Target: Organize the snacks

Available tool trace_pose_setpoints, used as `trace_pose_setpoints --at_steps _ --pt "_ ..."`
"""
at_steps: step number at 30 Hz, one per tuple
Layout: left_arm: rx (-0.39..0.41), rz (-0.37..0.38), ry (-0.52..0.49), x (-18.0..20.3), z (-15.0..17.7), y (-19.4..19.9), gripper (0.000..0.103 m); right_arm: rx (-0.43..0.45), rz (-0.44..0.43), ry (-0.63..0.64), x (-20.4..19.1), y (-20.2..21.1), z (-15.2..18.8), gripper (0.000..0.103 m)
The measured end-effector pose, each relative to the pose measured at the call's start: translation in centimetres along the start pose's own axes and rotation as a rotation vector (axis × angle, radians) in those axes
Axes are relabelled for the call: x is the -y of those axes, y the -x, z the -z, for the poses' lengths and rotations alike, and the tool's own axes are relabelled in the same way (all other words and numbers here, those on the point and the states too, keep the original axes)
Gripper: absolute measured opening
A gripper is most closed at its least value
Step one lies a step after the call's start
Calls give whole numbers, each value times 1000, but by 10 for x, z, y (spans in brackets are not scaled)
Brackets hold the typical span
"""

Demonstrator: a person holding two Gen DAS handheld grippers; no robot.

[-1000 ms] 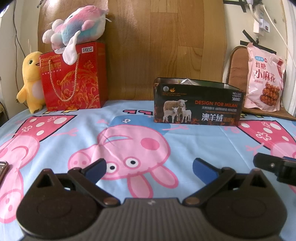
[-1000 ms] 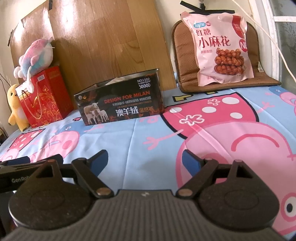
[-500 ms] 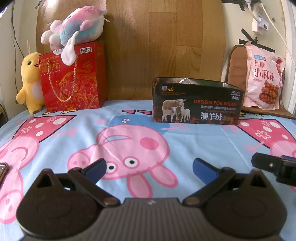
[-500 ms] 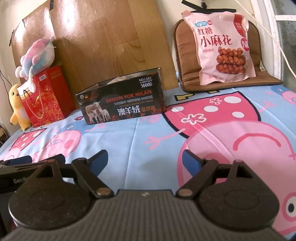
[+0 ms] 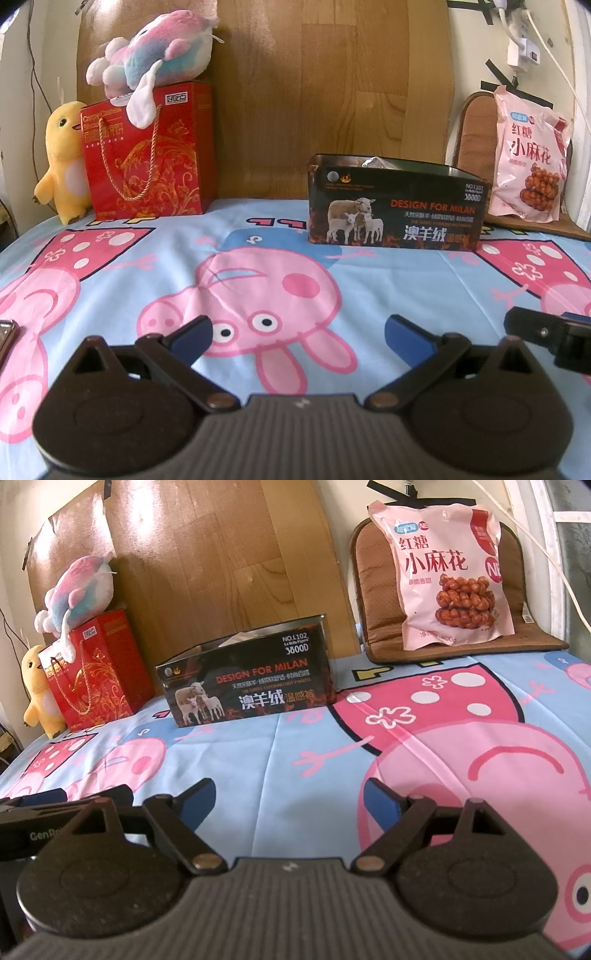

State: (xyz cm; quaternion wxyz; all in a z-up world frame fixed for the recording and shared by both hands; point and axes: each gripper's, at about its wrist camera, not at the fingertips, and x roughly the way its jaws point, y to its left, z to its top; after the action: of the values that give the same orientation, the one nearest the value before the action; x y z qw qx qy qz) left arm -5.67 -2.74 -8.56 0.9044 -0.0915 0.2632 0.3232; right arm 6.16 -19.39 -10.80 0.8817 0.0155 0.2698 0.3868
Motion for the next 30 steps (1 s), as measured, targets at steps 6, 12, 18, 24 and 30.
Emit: trace_pose_setpoints --at_steps 6,12,18,24,30 --pt "4 -5 9 -1 0 0 103 1 1 0 0 0 0 89" --pt "14 -17 5 0 1 2 103 2 -2 1 0 0 0 89" --pt "15 -20 10 -1 1 3 103 6 -6 5 -1 1 0 89" --pt "30 -28 15 -1 1 5 103 7 -13 25 -2 1 0 89" --pt "27 -19 38 -6 0 9 103 19 -26 34 -1 4 0 89"
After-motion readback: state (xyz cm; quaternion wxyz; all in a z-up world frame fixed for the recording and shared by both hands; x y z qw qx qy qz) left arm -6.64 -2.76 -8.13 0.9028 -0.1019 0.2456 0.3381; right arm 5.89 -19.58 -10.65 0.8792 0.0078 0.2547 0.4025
